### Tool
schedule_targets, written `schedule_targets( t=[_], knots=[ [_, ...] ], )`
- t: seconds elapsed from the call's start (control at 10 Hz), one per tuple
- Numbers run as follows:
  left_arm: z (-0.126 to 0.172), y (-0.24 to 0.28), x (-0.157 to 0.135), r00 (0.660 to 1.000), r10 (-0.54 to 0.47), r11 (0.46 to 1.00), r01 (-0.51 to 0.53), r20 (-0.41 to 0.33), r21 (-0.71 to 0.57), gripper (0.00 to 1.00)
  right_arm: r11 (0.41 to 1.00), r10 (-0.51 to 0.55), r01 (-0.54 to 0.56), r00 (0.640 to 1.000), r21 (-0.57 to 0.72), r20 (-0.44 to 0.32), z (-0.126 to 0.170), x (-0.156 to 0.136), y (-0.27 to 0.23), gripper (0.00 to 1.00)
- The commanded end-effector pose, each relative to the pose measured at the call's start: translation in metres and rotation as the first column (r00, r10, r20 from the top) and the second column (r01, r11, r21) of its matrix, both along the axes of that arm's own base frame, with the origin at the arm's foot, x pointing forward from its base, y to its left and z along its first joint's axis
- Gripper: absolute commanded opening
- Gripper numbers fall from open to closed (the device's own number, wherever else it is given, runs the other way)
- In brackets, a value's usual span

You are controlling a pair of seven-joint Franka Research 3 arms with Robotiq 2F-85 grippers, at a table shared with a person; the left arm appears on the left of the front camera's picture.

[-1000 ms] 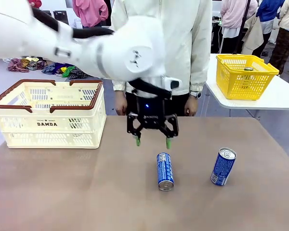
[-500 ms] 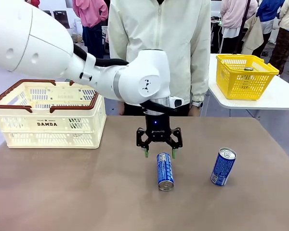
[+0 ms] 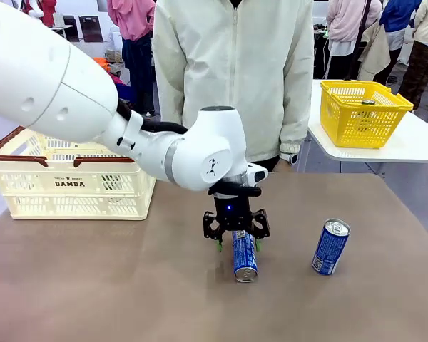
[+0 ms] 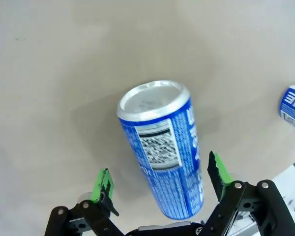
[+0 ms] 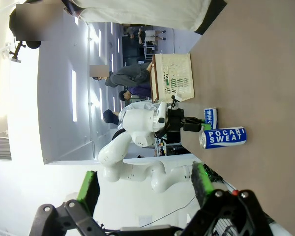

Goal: Place the drinks into the Shopping basket.
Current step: Pick up one drink and place it into the Shopping basket.

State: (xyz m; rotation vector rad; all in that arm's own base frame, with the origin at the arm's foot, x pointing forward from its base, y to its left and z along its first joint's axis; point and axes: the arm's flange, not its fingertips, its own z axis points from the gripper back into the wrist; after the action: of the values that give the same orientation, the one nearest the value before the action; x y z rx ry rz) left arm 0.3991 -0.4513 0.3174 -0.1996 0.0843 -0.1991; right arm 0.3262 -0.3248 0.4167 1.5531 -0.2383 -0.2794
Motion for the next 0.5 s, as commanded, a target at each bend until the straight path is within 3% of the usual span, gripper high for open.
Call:
schedule_targets(
  t=[0.0, 0.4],
  knots=[
    [-0.014, 0.003, -0.008, 0.998, 0.048, 0.999, -0.048, 0.031, -0.008, 1.00, 1.000, 0.010, -0.010, 1.000, 0.001, -0.003, 0.003, -0.002, 0.000, 1.00],
    [-0.024, -0.003, -0.014, 0.998, 0.000, 0.999, -0.003, 0.061, 0.035, 1.00, 1.000, 0.010, -0.010, 1.000, 0.001, -0.003, 0.003, -0.002, 0.000, 1.00]
  ],
)
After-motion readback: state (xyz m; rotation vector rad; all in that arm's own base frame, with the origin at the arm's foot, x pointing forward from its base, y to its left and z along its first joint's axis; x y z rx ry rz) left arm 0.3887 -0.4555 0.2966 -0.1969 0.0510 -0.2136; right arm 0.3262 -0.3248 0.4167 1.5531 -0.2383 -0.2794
